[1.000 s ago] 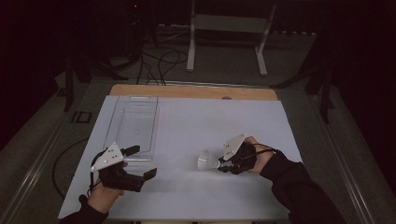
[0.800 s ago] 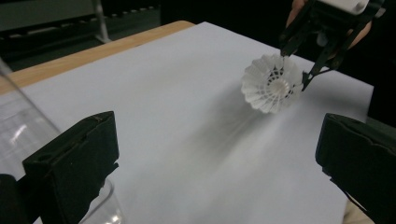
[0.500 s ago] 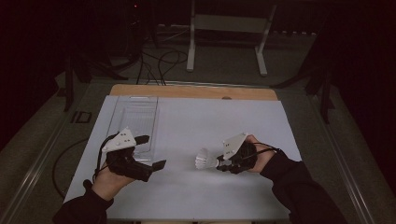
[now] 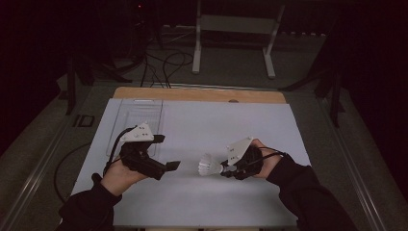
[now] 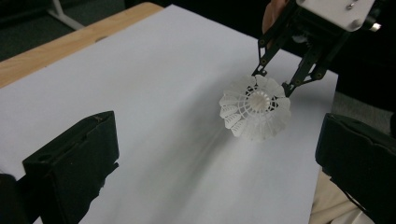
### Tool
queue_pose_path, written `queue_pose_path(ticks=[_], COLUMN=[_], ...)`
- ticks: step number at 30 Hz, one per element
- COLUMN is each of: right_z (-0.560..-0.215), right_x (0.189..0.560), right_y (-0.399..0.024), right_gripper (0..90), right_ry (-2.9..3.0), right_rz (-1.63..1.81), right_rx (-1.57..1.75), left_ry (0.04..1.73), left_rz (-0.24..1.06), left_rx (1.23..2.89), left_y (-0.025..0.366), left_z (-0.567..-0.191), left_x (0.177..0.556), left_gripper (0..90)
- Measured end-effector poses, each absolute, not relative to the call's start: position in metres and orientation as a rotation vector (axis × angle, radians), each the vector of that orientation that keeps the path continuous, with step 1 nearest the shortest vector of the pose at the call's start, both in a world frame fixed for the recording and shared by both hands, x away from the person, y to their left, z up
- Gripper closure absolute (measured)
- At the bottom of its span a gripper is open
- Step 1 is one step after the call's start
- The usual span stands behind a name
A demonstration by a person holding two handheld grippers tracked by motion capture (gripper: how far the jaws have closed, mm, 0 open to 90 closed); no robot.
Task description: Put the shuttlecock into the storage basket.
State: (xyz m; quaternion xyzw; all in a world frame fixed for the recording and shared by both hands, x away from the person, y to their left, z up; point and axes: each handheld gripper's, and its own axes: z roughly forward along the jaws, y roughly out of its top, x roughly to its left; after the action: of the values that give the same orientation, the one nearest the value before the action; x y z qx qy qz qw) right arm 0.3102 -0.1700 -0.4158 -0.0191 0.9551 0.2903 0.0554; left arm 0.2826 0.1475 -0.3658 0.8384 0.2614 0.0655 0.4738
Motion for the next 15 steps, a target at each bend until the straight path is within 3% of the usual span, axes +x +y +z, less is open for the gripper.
queue_pose_path(ticks=[15], right_z=[-0.414], right_x=[0.307], right_y=[-0.163], right_gripper=[66.3], right_ry=[2.907], right_rz=[0.883], right_rx=[-0.099], left_ry=[0.621], left_rz=[0.092], left_rx=[2.125], left_y=[0.113], left_z=[-0.378], left_x=[0.295], left_gripper=[0.0])
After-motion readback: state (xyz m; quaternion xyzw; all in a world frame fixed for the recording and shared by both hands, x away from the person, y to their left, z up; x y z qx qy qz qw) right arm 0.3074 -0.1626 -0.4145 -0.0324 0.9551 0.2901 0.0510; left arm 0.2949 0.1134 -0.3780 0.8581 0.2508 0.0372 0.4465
